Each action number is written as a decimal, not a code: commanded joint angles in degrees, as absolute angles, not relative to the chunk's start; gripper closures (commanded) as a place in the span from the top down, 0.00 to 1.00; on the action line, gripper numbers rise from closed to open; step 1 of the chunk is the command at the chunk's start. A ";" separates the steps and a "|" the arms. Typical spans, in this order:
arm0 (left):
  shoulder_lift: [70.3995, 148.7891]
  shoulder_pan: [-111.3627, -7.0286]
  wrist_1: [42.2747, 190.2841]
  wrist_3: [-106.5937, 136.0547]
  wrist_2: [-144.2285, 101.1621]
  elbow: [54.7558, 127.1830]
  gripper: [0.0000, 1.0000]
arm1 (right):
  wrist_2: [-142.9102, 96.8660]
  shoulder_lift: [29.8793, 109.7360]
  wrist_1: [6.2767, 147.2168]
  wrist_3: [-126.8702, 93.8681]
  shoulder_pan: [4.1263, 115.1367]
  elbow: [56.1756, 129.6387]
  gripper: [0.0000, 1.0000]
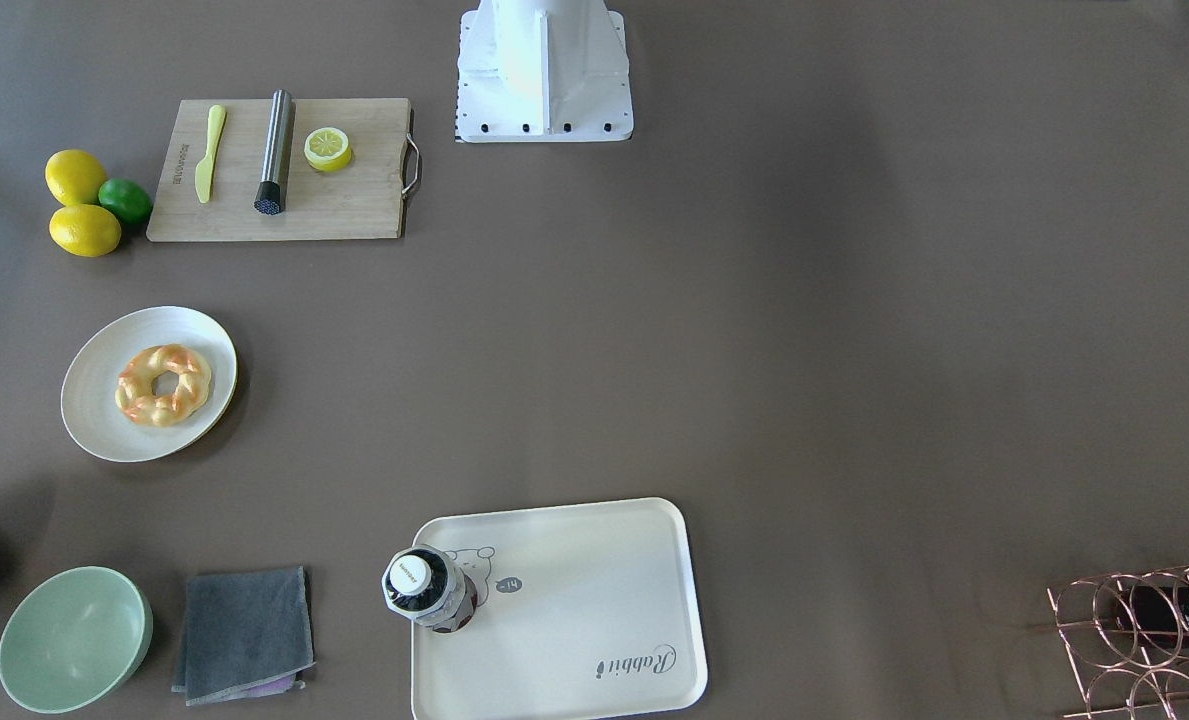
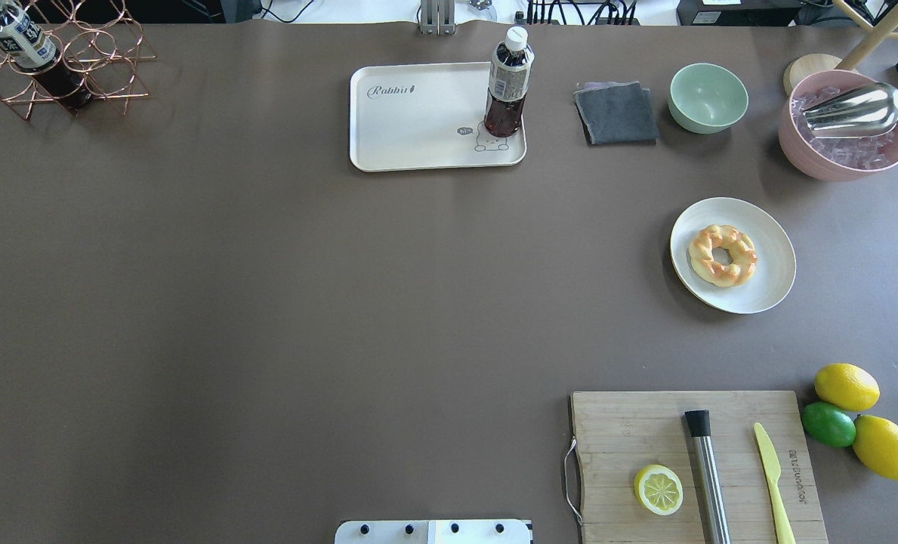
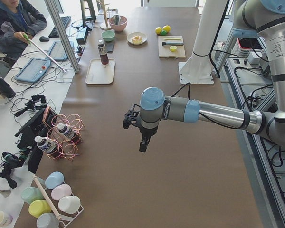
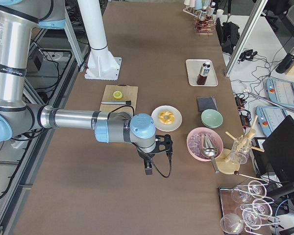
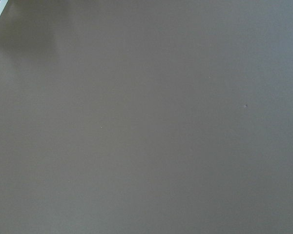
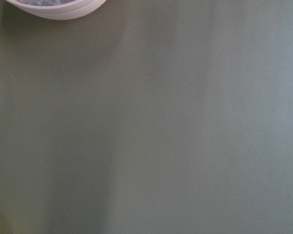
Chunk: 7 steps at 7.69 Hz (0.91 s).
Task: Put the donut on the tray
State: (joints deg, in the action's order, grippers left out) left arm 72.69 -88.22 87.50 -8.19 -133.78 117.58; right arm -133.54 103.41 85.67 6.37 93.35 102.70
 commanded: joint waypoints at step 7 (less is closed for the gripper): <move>72.25 -88.15 88.33 -8.17 -133.77 117.42 0.97 | -132.72 103.97 85.17 4.92 93.34 102.57 1.00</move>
State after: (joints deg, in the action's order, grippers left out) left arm 72.48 -88.16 88.32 -8.11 -133.78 117.36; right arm -133.02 103.75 85.49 5.45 93.34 102.58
